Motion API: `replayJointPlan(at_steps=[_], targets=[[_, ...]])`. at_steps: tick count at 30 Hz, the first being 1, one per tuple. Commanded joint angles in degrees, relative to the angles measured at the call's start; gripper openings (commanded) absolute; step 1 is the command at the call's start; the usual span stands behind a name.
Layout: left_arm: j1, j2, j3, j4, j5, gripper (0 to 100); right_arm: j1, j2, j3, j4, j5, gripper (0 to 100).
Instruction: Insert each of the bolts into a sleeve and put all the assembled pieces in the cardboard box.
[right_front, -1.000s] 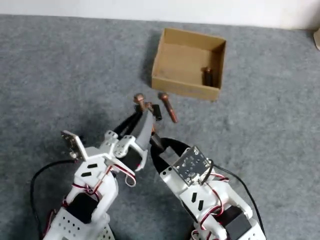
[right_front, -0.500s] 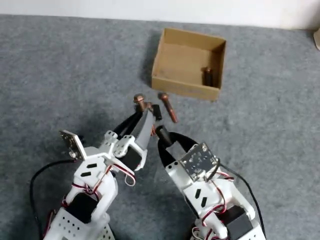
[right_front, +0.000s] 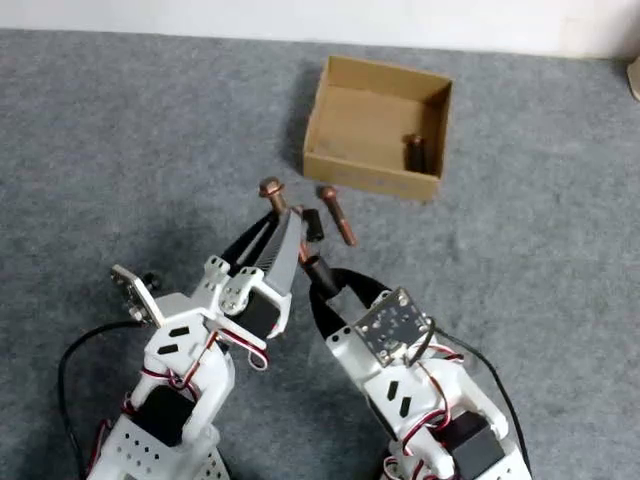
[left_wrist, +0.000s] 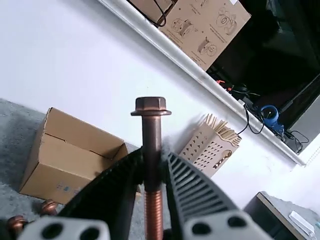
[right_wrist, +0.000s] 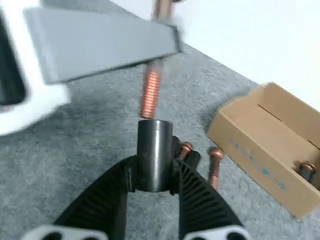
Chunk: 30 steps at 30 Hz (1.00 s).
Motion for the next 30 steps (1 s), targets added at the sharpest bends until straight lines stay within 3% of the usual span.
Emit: replayJointPlan(at_steps=[1, 9, 17, 30], targets=[[-0.7, -0.8, -2.7, -1.8, 0.3, 1, -1.2, -0.3, -1.7, -0.5, -0.4, 0.5], [4.5, -0.8, -2.1, -1.0, 0.2, 1, -1.2, -0.3, -1.7, -0.6, -0.3, 0.5], [5.1, -0.8, -1.0, -0.6, 0.3, 1, 2.3, -0.3, 0.1, -2.9, -0.3, 0.5], [7.6, -0.8, 1.6, 10.6, 0.2, 1, 2.9, -0.3, -0.5, -2.9, -0.3, 0.5]])
